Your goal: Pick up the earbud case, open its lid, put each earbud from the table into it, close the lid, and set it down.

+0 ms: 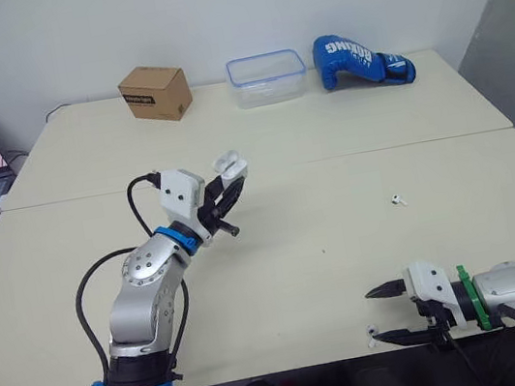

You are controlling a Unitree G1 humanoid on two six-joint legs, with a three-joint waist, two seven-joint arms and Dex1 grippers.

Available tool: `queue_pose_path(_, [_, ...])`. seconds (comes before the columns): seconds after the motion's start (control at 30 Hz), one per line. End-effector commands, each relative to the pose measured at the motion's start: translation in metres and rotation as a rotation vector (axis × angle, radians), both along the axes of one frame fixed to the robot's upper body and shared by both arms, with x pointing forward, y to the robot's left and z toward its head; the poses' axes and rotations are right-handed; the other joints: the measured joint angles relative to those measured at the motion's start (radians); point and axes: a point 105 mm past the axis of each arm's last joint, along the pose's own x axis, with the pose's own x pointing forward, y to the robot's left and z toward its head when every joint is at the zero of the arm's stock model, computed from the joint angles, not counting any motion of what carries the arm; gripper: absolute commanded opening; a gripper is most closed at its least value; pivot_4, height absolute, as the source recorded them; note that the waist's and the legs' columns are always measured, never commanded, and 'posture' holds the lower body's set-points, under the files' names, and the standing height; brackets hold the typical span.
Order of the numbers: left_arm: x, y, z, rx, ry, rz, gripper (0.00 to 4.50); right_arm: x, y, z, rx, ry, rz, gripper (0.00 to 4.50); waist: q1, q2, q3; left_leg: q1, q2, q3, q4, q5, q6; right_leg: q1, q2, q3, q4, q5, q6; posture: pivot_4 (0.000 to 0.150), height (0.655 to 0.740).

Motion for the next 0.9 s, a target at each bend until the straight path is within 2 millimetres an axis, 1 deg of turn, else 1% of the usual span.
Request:
queue_pose_path(0.03, [-0.005, -0.002, 0.016, 0.005, -0.060, -0.019, 0.74, 0.000, 0.000, 0.001, -0.021, -0.039, 0.035, 3.42, 0.000, 0.000, 0.000, 0.000, 0.000, 0.000, 0.000, 0.000, 0.000, 0.000, 0.000, 0.000, 0.000, 0.000, 0.000, 0.150, 0.7400])
queue_pose_path(0.27, [-0.004, -0.001, 0.017, 0.006, -0.062, -0.014, 0.74, 0.001, 0.003, 0.002, -0.020, -0.040, 0.060, 3.42, 0.000, 0.000, 0.000, 0.000, 0.000, 0.000, 0.000, 0.000, 0.000, 0.000, 0.000, 0.000, 0.000, 0.001, -0.001, 0.150, 0.7400])
queue_pose_path(0.37, [-0.004, -0.002, 0.017, 0.005, -0.062, -0.014, 0.74, 0.002, 0.005, 0.002, -0.018, -0.050, 0.065, 2.91, 0.000, 0.000, 0.000, 0.000, 0.000, 0.000, 0.000, 0.000, 0.000, 0.000, 0.000, 0.000, 0.000, 0.002, -0.003, 0.150, 0.7400])
queue_pose_path(0.4, [-0.004, -0.002, 0.017, 0.004, -0.062, -0.014, 0.74, 0.003, 0.005, 0.002, -0.019, -0.055, 0.066, 2.46, 0.000, 0.000, 0.000, 0.000, 0.000, 0.000, 0.000, 0.000, 0.000, 0.000, 0.000, 0.000, 0.000, 0.002, -0.003, 0.150, 0.7400])
queue_pose_path(0.47, [-0.004, -0.002, 0.017, 0.004, -0.063, -0.015, 0.74, 0.002, 0.006, 0.001, -0.027, -0.057, 0.084, 1.87, 0.000, 0.000, 0.000, 0.000, 0.000, 0.000, 0.000, 0.000, 0.000, 0.000, 0.000, 0.000, 0.000, 0.002, -0.003, 0.150, 0.7400])
queue_pose_path(0.6, [-0.004, -0.002, 0.018, 0.003, -0.064, -0.014, 0.74, -0.001, 0.006, -0.001, -0.039, -0.058, 0.104, 0.37, 0.000, 0.000, 0.000, 0.001, 0.000, 0.000, 0.000, 0.000, 0.000, 0.001, 0.000, 0.000, 0.000, 0.002, -0.003, 0.150, 0.7400])
queue_pose_path(0.63, [-0.003, -0.002, 0.018, 0.003, -0.064, -0.014, 0.74, 0.000, 0.005, -0.001, -0.039, -0.059, 0.101, 0.10, -0.001, -0.001, -0.001, 0.001, 0.000, 0.000, 0.000, 0.000, 0.000, 0.001, 0.000, 0.000, 0.000, 0.002, -0.003, 0.150, 0.7400])
queue_pose_path(0.67, [-0.003, -0.002, 0.018, 0.003, -0.064, -0.014, 0.74, 0.001, 0.005, -0.001, -0.039, -0.060, 0.098, 0.03, 0.000, -0.001, -0.001, 0.002, 0.000, 0.000, 0.000, 0.000, 0.000, 0.002, 0.000, 0.000, 0.000, 0.002, -0.003, 0.150, 0.7400])
queue_pose_path(0.8, [-0.004, -0.002, 0.017, 0.004, -0.061, -0.015, 0.74, 0.003, -0.001, 0.002, -0.038, -0.061, 0.087, 0.03, 0.001, -0.001, -0.001, 0.002, 0.000, 0.000, 0.000, 0.000, 0.000, 0.002, 0.000, 0.000, 0.000, 0.002, -0.003, 0.150, 0.7400])
queue_pose_path(0.9, [-0.004, -0.001, 0.017, 0.004, -0.061, -0.015, 0.74, 0.009, -0.003, 0.015, -0.007, -0.069, 0.066, 0.03, 0.001, -0.001, -0.001, 0.002, 0.000, 0.000, 0.000, 0.000, 0.000, 0.002, 0.000, 0.000, 0.000, 0.002, -0.004, 0.150, 0.7400])
